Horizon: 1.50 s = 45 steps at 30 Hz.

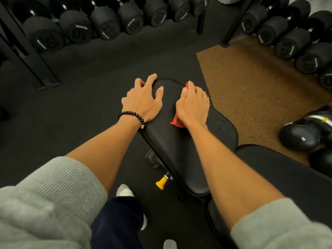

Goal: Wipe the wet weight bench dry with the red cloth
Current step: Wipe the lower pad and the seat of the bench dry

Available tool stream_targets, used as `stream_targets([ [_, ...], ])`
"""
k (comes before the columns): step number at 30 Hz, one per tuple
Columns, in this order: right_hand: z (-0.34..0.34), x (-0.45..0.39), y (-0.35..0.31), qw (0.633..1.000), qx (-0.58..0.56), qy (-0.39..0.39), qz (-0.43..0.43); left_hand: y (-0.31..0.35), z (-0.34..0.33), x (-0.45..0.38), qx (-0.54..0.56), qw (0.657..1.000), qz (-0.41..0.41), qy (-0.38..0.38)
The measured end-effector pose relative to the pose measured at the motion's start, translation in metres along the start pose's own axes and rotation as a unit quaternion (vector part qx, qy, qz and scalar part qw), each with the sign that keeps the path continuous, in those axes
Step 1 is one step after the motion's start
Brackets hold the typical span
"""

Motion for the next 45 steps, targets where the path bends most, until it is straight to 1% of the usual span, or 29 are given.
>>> stream_targets([
  [2,0.003,0.039,-0.010,0.998,0.009,0.023,0.050,0.001,-0.001,0.000,-0.005,1.000,-0.013,-0.001],
  [3,0.007,0.063,-0.014,0.997,0.006,0.015,0.080,0.001,-0.001,-0.001,-0.004,1.000,-0.012,0.000],
  [6,0.025,0.126,-0.013,0.984,-0.004,-0.047,0.173,-0.001,-0.002,0.000,-0.001,1.000,-0.010,0.006],
  [8,0.029,0.122,-0.004,0.976,-0.027,-0.065,0.204,-0.001,-0.002,-0.001,-0.007,1.000,-0.009,0.005],
  [10,0.024,0.089,0.002,0.984,-0.026,-0.045,0.169,0.000,-0.001,0.000,-0.019,1.000,-0.011,0.000],
  [11,0.020,0.068,0.005,0.990,-0.016,-0.030,0.137,0.001,0.000,0.001,-0.025,1.000,-0.014,-0.001],
  [13,0.013,0.026,0.014,0.998,-0.011,-0.024,0.063,0.002,0.001,0.002,-0.034,0.999,-0.022,-0.002],
  [15,0.008,0.004,0.019,1.000,-0.009,-0.016,0.000,0.002,0.000,0.002,-0.043,0.998,-0.034,-0.002],
  [16,0.006,0.004,0.018,1.000,-0.005,-0.006,-0.014,0.002,0.000,0.002,-0.047,0.998,-0.038,-0.001],
  [18,0.007,0.028,0.011,1.000,0.008,0.016,-0.005,0.002,-0.002,0.001,-0.051,0.998,-0.042,-0.002],
  [20,0.013,0.074,0.001,0.999,0.011,0.013,0.034,0.001,-0.005,0.000,-0.057,0.997,-0.046,0.003],
  [22,0.025,0.123,-0.004,0.996,0.019,-0.010,0.082,0.000,-0.007,0.000,-0.063,0.997,-0.048,0.008],
  [24,0.035,0.146,0.002,0.992,0.012,-0.043,0.117,-0.001,-0.007,0.000,-0.066,0.997,-0.046,0.008],
  [25,0.037,0.141,0.007,0.991,0.002,-0.050,0.121,-0.001,-0.007,0.001,-0.067,0.997,-0.045,0.008],
  [27,0.033,0.107,0.022,0.995,0.001,-0.032,0.094,-0.001,-0.006,0.001,-0.066,0.997,-0.042,0.010],
  [29,0.028,0.059,0.040,1.000,0.007,-0.013,0.023,-0.001,-0.005,0.002,-0.061,0.997,-0.041,0.009],
  [31,0.026,0.021,0.056,0.999,0.002,-0.019,-0.050,0.001,-0.004,0.001,-0.058,0.997,-0.041,0.004],
  [33,0.023,0.013,0.058,0.997,0.011,-0.007,-0.076,0.001,-0.003,0.000,-0.057,0.998,-0.040,0.001],
  [35,0.021,0.038,0.046,0.998,0.024,0.018,-0.047,0.001,-0.004,0.000,-0.057,0.998,-0.040,0.000],
  [37,0.024,0.083,0.029,0.999,0.028,0.018,0.004,0.001,-0.005,0.000,-0.057,0.998,-0.041,0.001],
  [39,0.035,0.130,0.020,0.998,0.030,-0.015,0.062,0.001,-0.006,0.000,-0.060,0.997,-0.042,0.002],
  [41,0.044,0.154,0.024,0.992,0.030,-0.056,0.109,-0.001,-0.005,0.000,-0.062,0.997,-0.042,0.004],
  [42,0.046,0.148,0.032,0.991,0.026,-0.061,0.120,-0.001,-0.005,0.001,-0.060,0.997,-0.041,0.004],
  [43,0.045,0.135,0.041,0.991,0.028,-0.051,0.119,-0.001,-0.005,0.001,-0.058,0.998,-0.039,0.004],
  [45,0.038,0.093,0.063,0.997,0.041,-0.015,0.069,-0.001,-0.004,0.000,-0.057,0.998,-0.037,0.001],
])
Point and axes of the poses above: each hand's wrist, its own x-axis away from the middle knuckle, its own z-axis out of the back of the hand, y = z × x, the point moved 1 cm from there along -x, towards the middle knuckle, and after that the axes turned 9 degrees about y, right-handed, at the moved point
